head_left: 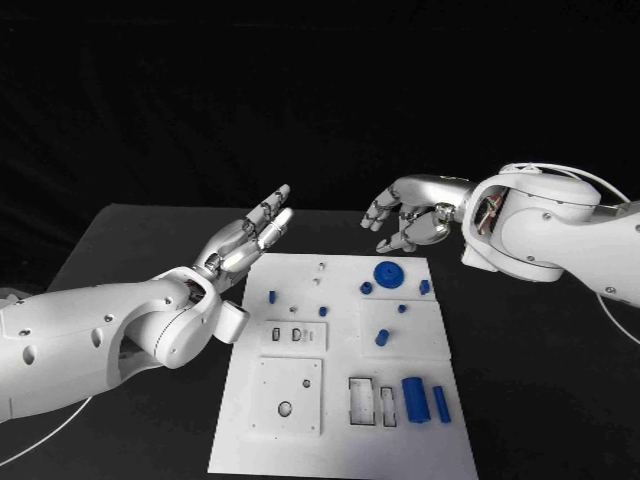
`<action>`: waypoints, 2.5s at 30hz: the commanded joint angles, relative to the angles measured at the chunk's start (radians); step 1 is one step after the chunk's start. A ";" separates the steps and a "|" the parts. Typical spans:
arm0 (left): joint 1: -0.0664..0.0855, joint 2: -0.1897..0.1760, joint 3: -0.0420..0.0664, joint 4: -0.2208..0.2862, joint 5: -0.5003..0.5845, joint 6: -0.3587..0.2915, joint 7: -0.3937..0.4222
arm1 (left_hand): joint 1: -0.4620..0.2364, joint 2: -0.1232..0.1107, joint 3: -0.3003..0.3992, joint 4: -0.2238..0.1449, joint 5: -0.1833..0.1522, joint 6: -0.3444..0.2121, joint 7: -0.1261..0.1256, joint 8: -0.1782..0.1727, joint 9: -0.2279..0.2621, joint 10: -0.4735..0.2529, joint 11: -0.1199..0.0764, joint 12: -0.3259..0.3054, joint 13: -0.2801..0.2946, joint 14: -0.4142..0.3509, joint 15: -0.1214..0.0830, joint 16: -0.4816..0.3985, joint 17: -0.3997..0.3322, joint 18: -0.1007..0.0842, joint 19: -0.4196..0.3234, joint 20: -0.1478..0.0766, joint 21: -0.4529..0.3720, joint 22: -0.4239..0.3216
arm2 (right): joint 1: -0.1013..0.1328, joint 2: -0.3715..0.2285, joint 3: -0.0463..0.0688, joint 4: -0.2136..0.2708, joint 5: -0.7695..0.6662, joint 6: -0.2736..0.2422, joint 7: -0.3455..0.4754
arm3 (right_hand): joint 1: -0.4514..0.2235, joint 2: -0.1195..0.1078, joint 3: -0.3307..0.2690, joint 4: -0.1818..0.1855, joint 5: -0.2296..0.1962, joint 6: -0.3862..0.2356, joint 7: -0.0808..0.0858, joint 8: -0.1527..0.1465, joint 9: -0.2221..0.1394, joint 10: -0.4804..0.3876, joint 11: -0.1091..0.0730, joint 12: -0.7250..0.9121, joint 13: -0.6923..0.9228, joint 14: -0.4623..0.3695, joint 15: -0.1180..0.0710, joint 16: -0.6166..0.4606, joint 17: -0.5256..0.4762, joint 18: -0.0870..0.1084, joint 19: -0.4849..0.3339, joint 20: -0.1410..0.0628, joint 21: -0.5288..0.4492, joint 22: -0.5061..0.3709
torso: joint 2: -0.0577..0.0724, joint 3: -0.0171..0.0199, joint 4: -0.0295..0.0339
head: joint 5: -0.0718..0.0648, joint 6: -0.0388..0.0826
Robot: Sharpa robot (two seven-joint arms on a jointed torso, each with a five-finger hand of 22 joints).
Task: Assemble the parts on the task board
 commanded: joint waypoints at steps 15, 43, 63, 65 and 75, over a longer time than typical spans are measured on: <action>0.028 -0.054 0.002 0.079 -0.047 0.002 0.029 | 0.019 0.006 0.003 -0.001 0.025 0.024 0.014 0.007 0.004 0.000 0.020 0.000 -0.001 0.001 0.025 -0.001 -0.001 0.007 -0.002 0.028 0.000 -0.001 | 0.012 -0.034 -0.010 0.106 -0.403 0.018 -0.059 | -0.060 -0.090 0.165 0.033 0.018 0.130 0.019 -0.059 0.023 0.172 -0.015 -0.104 -0.016 0.157 -0.052 0.337 0.263 -0.007 0.122 -0.050 0.307 0.253 | 0.053 -0.0031 0.0105 | -0.015 -0.045; 0.030 -0.056 0.001 0.051 -0.043 0.017 0.034 | 0.032 0.007 0.004 -0.003 0.037 0.034 0.026 0.009 0.006 0.000 0.035 0.000 -0.001 0.001 0.034 -0.001 -0.001 0.007 -0.002 0.037 0.000 -0.001 | -0.111 0.034 -0.027 0.002 -0.428 -0.088 -0.057 | -0.071 -0.130 0.254 0.041 0.026 0.135 0.036 -0.120 -0.012 0.202 0.000 -0.174 -0.015 0.117 -0.039 0.283 0.210 0.001 0.037 -0.037 0.332 0.294 | 0.052 -0.0043 0.0098 | -0.008 -0.086; 0.030 -0.057 0.001 0.056 -0.035 0.023 0.034 | 0.043 0.002 0.005 -0.005 0.040 0.034 0.028 0.009 0.005 0.000 0.038 0.000 -0.001 0.001 0.035 -0.001 -0.001 0.007 -0.002 0.039 0.000 -0.001 | -0.143 0.094 -0.027 -0.061 -0.426 -0.043 -0.044 | -0.096 -0.140 0.261 0.055 -0.011 0.150 0.035 -0.126 -0.020 0.210 -0.002 -0.185 -0.015 0.121 -0.038 0.289 0.225 0.000 0.025 -0.034 0.346 0.321 | 0.051 -0.0044 0.0104 | -0.005 -0.091; 0.030 -0.057 0.001 0.056 -0.034 0.021 0.036 | 0.045 0.002 0.005 -0.003 0.040 0.034 0.028 0.008 0.005 0.000 0.037 0.000 -0.001 0.001 0.035 -0.001 -0.001 0.008 -0.002 0.039 0.000 -0.001 | -0.146 0.098 -0.027 -0.067 -0.425 -0.042 -0.044 | -0.097 -0.140 0.261 0.056 -0.012 0.149 0.035 -0.127 -0.020 0.211 -0.001 -0.186 -0.015 0.120 -0.037 0.287 0.223 0.000 0.024 -0.034 0.345 0.320 | 0.051 -0.0043 0.0104 | -0.005 -0.092; 0.030 -0.057 0.001 0.055 -0.023 0.017 0.041 | 0.048 0.002 0.004 -0.002 0.040 0.033 0.027 0.008 0.005 0.000 0.037 0.000 -0.001 0.001 0.035 -0.001 -0.001 0.008 -0.002 0.039 0.000 -0.001 | -0.156 0.105 -0.027 -0.076 -0.424 -0.023 -0.046 | -0.112 -0.137 0.263 0.066 -0.026 0.166 0.037 -0.127 -0.023 0.230 0.001 -0.184 -0.012 0.119 -0.034 0.297 0.242 -0.001 0.016 -0.030 0.353 0.338 | 0.051 -0.0038 0.0099 | -0.006 -0.100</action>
